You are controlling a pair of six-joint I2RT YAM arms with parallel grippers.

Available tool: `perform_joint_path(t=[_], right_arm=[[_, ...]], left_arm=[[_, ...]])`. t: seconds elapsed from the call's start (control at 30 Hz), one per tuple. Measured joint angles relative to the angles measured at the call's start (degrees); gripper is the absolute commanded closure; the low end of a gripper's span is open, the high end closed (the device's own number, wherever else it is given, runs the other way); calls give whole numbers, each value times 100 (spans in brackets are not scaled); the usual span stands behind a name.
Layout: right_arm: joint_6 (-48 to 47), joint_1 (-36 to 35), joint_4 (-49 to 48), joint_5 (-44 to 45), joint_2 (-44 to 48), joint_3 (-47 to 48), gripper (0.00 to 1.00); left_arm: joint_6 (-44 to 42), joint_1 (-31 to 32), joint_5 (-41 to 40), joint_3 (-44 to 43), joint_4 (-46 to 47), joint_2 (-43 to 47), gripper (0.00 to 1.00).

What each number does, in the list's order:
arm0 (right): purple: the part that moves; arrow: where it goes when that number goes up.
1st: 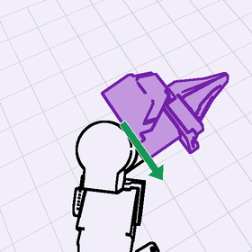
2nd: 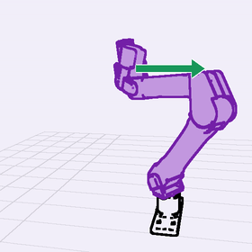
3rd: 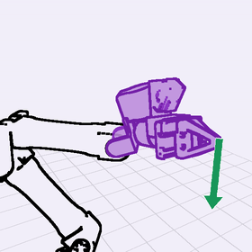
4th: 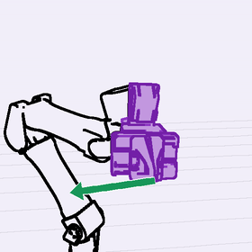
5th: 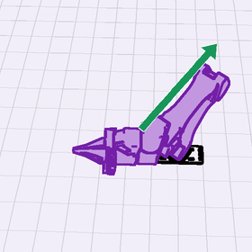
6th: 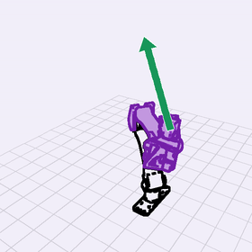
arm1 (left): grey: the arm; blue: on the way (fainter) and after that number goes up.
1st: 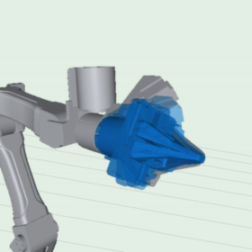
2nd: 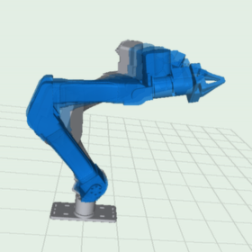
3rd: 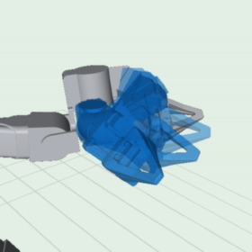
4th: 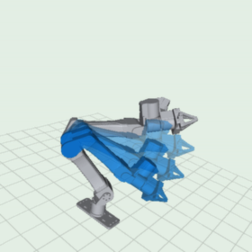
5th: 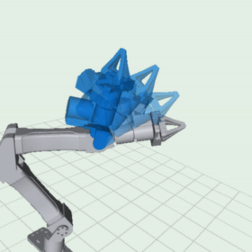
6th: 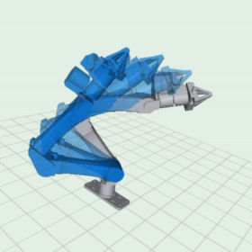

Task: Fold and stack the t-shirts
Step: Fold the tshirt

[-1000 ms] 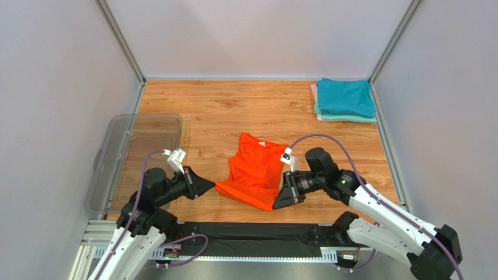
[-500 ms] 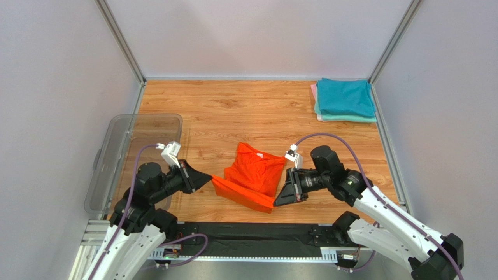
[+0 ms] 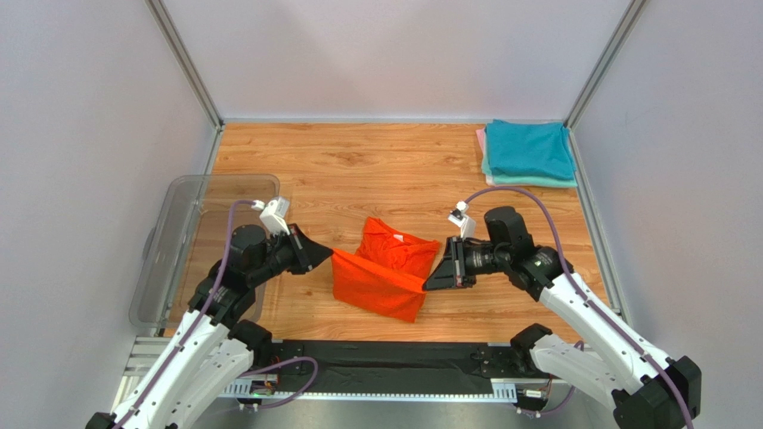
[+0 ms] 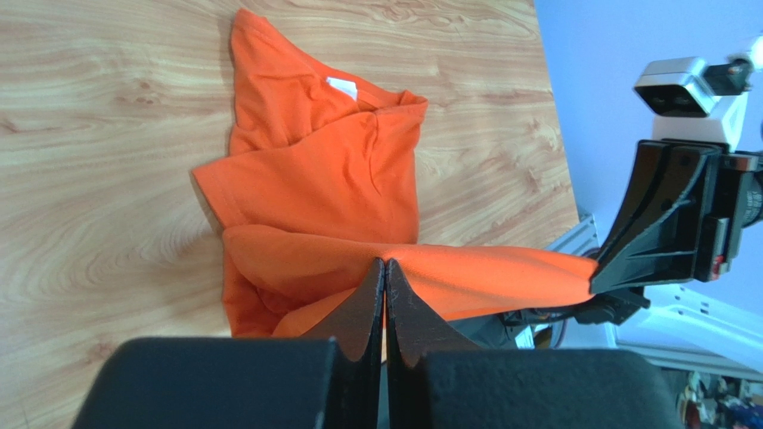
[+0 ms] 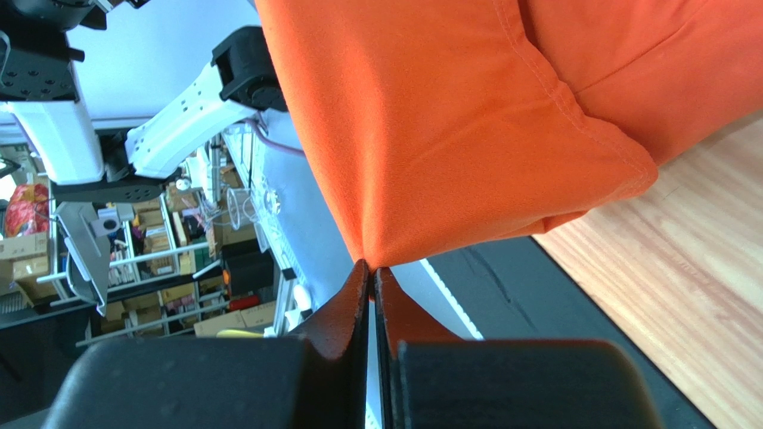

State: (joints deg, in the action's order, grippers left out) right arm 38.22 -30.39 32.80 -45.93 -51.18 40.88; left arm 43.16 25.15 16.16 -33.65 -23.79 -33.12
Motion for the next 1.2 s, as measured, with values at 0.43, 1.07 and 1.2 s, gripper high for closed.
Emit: perform_joint_path(t=[0.43, 1.07, 1.2], right_arm=[[-522, 828, -31, -26, -848, 181, 100], [-575, 1808, -1032, 85, -2114, 188, 100], [-610, 1939, -1180, 149, -2704, 352, 100]], left_arm=[[-313, 0, -225, -586, 551, -1335, 100], [-750, -59, -321, -1626, 1473, -4170, 100], [-756, -96, -295, -1851, 1611, -4717, 100]])
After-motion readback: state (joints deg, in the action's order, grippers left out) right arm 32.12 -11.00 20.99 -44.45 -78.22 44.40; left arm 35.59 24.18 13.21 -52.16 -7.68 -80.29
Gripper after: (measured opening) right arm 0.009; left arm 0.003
